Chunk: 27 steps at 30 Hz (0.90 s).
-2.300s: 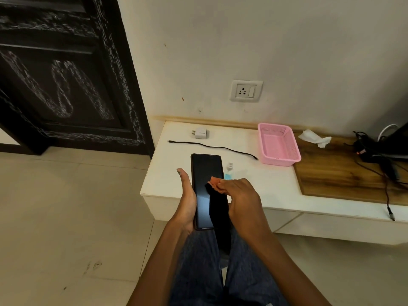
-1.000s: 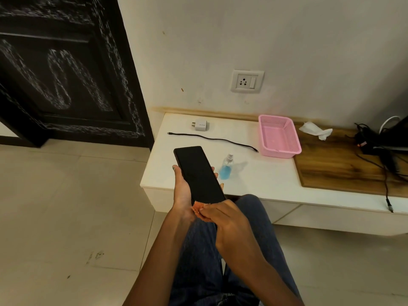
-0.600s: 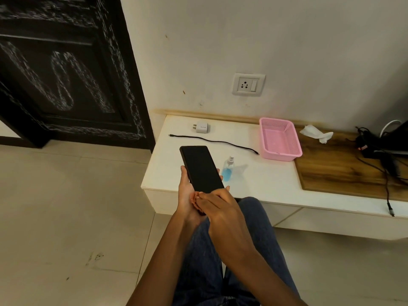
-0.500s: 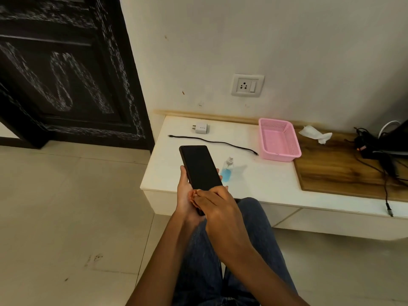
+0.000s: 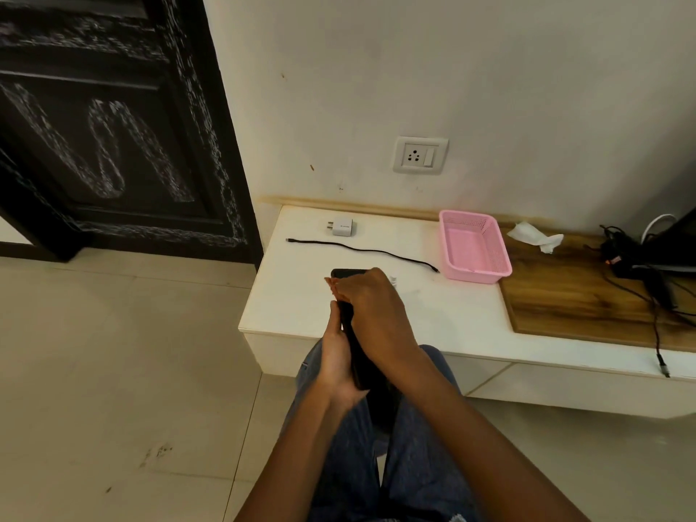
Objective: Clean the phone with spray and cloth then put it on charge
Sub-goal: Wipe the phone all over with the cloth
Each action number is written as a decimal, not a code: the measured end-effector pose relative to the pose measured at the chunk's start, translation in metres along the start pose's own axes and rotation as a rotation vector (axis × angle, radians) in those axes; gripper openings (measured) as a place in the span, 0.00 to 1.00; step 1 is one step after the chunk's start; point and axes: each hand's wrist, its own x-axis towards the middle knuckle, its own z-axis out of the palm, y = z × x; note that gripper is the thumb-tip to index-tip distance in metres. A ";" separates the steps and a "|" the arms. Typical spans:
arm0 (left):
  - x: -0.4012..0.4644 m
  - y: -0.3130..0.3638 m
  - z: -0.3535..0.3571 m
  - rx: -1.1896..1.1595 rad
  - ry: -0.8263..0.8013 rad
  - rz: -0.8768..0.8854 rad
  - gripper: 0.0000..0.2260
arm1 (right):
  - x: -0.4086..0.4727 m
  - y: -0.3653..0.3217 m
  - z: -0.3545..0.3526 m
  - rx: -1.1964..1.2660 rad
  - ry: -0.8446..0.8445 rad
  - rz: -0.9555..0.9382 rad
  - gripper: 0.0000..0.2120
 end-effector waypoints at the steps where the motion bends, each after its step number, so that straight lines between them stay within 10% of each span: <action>1: -0.002 -0.001 0.000 -0.047 -0.030 0.006 0.21 | 0.012 0.007 -0.008 -0.027 0.020 -0.102 0.11; 8: -0.006 -0.007 0.005 -0.230 -0.177 -0.123 0.32 | 0.050 0.006 -0.041 -0.199 0.275 -0.240 0.11; 27: 0.017 0.011 -0.031 -0.253 -0.079 -0.023 0.36 | -0.068 0.037 -0.016 -0.500 0.050 -0.495 0.13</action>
